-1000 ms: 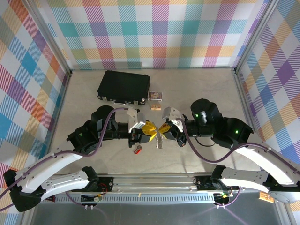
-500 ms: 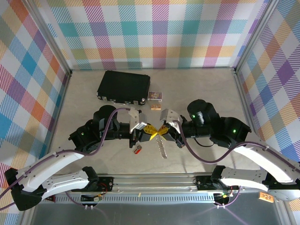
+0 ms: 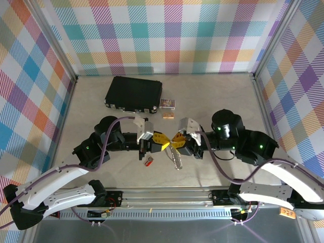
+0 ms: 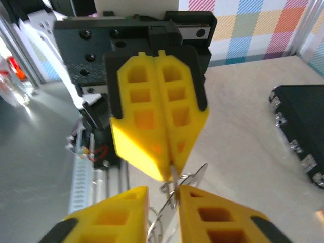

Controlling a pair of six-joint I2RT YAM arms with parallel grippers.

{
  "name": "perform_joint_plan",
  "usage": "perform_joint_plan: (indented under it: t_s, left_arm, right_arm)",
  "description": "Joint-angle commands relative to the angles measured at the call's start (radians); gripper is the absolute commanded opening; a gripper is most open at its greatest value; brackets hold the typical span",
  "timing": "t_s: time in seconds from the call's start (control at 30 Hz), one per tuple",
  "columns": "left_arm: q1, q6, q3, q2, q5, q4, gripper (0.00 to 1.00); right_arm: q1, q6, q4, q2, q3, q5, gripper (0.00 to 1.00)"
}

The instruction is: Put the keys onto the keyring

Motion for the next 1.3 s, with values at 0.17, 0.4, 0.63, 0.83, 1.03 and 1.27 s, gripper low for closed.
perform_joint_plan:
  t_s: [0.17, 0.4, 0.63, 0.83, 1.03, 1.27]
  left_arm:
    - [-0.003, -0.116, -0.052, -0.035, 0.020, 0.268, 0.00]
    - [-0.003, -0.173, -0.115, -0.036, -0.032, 0.428, 0.00]
    - [-0.003, -0.219, -0.137, -0.017, -0.025, 0.536, 0.00]
    - [-0.003, -0.219, -0.135, 0.000, -0.040, 0.546, 0.00]
    - [-0.004, -0.215, -0.137, 0.010, -0.047, 0.550, 0.00]
    - [-0.003, -0.242, -0.154, 0.030, -0.029, 0.597, 0.00]
  right_arm:
    - [0.010, 0.106, 0.157, -0.126, -0.084, 0.005, 0.41]
    - [0.009, 0.160, 0.252, -0.165, -0.155, 0.130, 0.22]
    - [0.011, 0.172, 0.294, -0.136, -0.176, 0.144, 0.13]
    - [0.009, 0.179, 0.319, -0.105, -0.194, 0.123, 0.10]
    - [0.011, 0.191, 0.365, -0.100, -0.219, 0.068, 0.12]
    - [0.009, 0.216, 0.483, -0.159, -0.293, 0.062, 0.22]
